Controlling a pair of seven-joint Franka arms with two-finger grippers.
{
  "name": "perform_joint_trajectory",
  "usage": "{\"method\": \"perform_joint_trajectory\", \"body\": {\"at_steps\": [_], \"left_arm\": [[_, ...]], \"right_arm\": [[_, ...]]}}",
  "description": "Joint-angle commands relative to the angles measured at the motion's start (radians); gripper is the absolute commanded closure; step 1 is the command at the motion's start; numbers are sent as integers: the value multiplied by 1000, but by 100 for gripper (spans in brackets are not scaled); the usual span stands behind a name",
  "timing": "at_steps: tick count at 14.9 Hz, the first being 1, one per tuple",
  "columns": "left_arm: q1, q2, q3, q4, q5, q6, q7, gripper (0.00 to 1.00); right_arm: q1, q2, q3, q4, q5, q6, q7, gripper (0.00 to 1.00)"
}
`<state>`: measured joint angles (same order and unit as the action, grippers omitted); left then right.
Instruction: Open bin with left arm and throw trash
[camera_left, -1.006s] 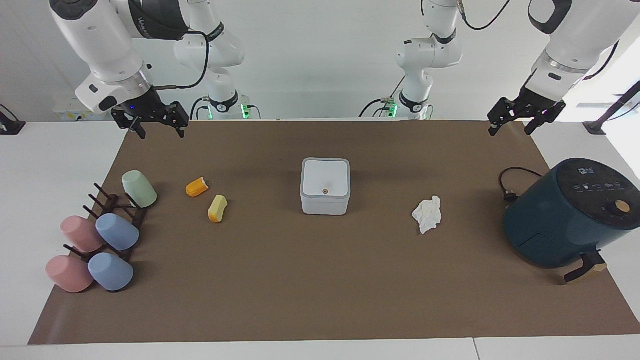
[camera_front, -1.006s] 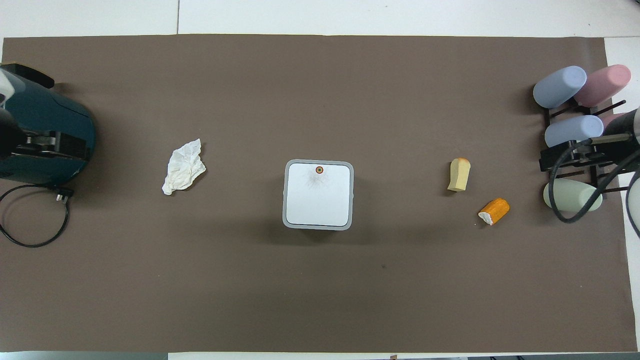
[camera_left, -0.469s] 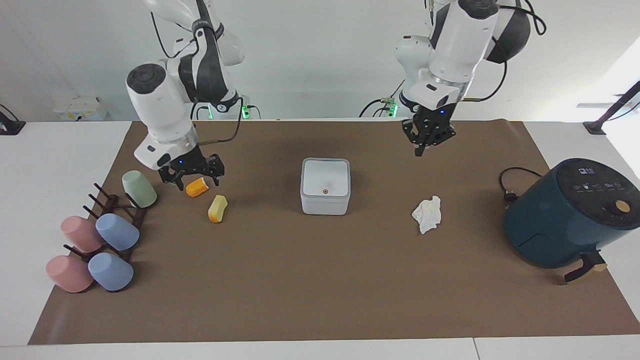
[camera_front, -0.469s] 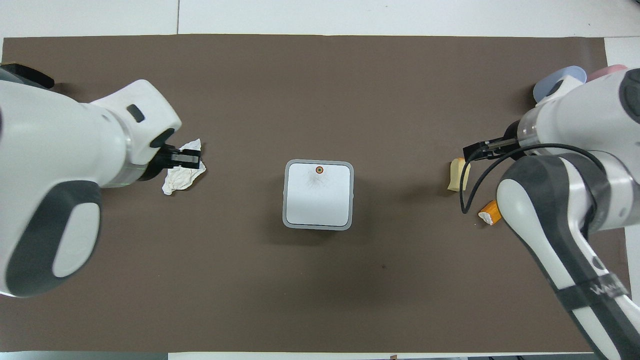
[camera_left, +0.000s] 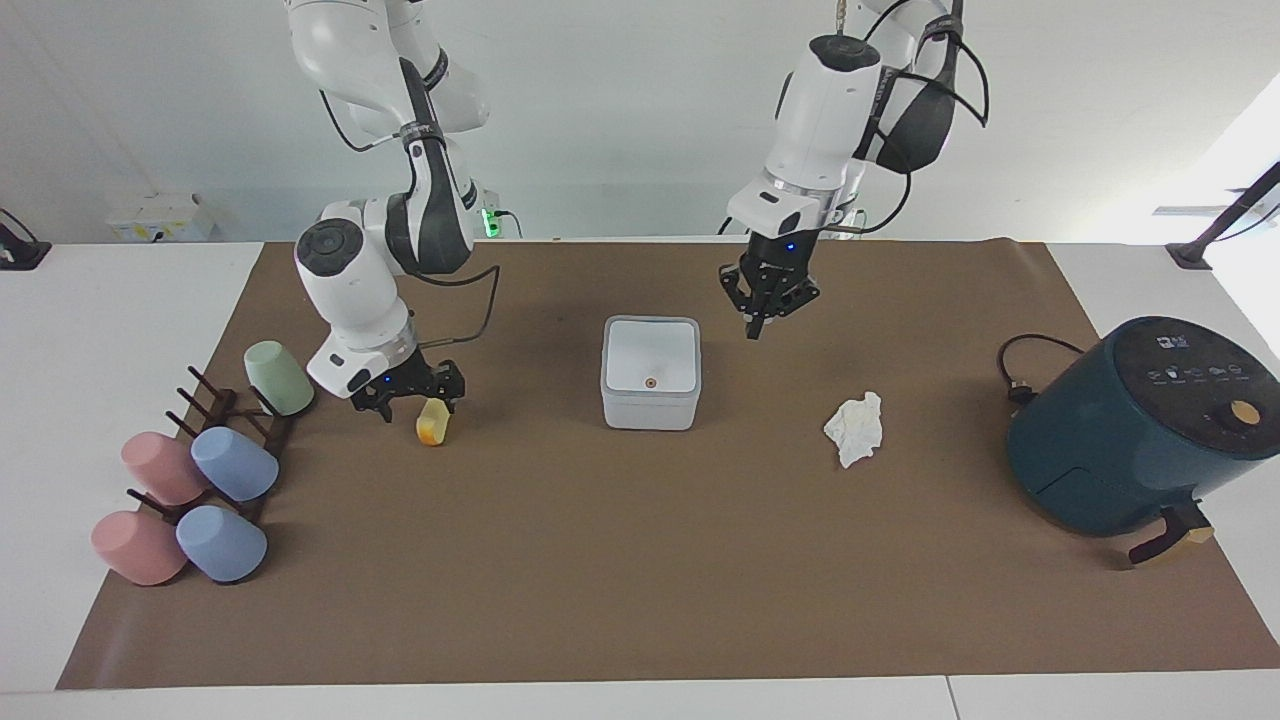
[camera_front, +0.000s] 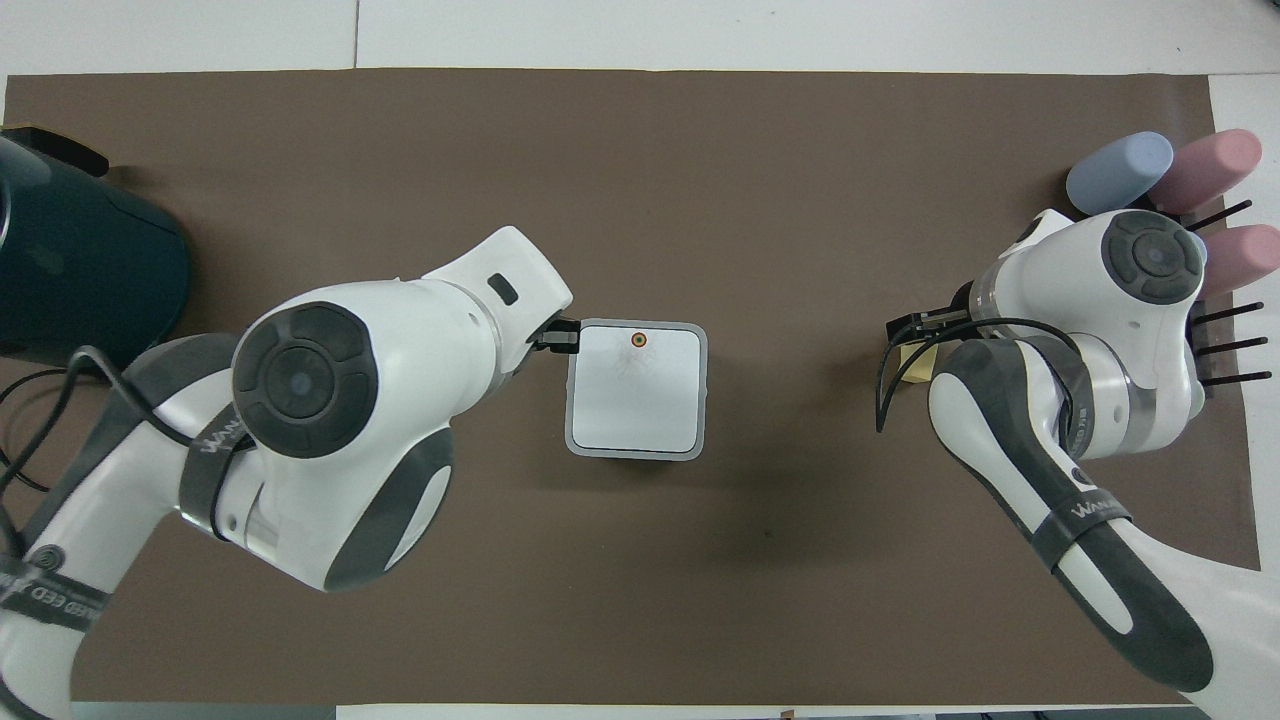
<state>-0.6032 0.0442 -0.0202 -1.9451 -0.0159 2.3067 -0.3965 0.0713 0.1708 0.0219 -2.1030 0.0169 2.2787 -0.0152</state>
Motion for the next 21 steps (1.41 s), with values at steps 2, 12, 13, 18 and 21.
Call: {"method": "perform_joint_trajectory", "body": {"at_steps": [2,12,13,18,21], "left_arm": [[-82,89,17,3,-39,135,-30,100],[-125,168,19,-11,-41,131,-27,100],[-122,151,19,-6,-41,66,-22,100],[-98,-7,26,-17,-41,-284,-6,100],[-23,-61,26,-18,-41,-417,48,100]], "right_arm": [[1,36,9,-18,12,39,51,5],[2,41,10,1,8,-17,-20,100],[2,50,12,35,8,-57,-20,100],[2,73,61,291,12,-350,-11,100],[19,73,114,412,44,-482,87,100]]}}
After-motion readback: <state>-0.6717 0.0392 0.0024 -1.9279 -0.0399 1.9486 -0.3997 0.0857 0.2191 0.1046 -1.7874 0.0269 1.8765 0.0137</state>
